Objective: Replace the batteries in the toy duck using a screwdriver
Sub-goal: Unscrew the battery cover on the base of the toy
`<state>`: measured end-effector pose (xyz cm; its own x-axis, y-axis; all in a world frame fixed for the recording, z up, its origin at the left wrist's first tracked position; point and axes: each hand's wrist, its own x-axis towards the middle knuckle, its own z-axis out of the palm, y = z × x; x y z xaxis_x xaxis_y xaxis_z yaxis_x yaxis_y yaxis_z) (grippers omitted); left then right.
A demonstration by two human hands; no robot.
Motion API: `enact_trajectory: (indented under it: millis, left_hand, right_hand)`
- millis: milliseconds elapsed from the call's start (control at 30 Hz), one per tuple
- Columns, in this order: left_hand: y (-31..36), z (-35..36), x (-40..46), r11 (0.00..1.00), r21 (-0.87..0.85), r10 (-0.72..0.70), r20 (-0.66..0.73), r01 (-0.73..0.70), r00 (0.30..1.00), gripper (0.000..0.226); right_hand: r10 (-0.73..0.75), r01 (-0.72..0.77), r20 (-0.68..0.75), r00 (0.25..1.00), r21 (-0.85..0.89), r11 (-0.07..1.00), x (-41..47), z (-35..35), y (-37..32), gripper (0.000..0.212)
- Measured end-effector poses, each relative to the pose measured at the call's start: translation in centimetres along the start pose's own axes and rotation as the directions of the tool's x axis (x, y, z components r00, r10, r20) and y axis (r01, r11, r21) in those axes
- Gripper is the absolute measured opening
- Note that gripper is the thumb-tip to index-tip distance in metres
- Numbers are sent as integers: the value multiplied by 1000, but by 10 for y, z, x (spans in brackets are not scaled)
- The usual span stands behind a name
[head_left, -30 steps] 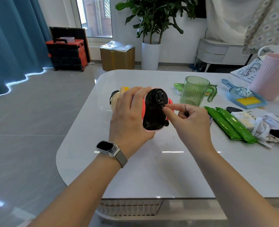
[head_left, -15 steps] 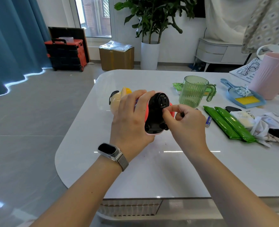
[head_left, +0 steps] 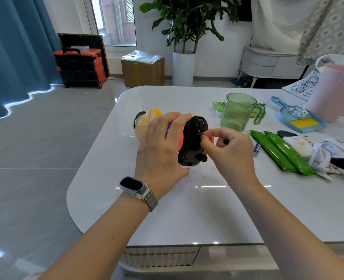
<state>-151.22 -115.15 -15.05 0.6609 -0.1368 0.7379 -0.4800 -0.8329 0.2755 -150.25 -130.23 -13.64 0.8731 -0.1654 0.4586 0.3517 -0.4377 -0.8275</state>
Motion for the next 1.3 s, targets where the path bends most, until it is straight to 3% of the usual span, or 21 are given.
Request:
enact_trajectory:
  millis: [100,333,467,667,900,967,1167,1300]
  left_hand:
    - [0,0,-1,1000,6,5,2,-5,1000,91]
    - [0,-1,0,1000,4,8,21,-8,1000,92]
    - [-1,-2,0,1000,-13,0,24,1,1000,93]
    - [-1,-2,-2,1000,-7,3,26,-3,1000,93]
    - [-1,-2,-1,1000,-9,5,25,-5,1000,93]
    - [-1,-2,-1,1000,-12,6,23,-6,1000,92]
    - [0,-2,-1,1000,-6,8,25,-7,1000,93]
    - [0,-2,-1,1000,-15,9,24,-9,1000,92]
  right_hand:
    - [-23,24,17,1000,-50,998,-1,1,1,9]
    - [-17,17,1,1000,-4,1000,8,-9,4,18]
    - [174,-174,-82,981,11,985,26,-38,27,9]
    - [396,-388,-54,917,-363,847,31,-60,76,16]
    - [422,-363,-41,906,-591,720,35,-55,90,17]
    - [426,-361,-30,904,-586,725,36,-55,90,14]
    - [460,-458,-79,884,-342,821,42,-74,82,13]
    - [466,-415,-37,884,-522,745,40,-82,76,12]
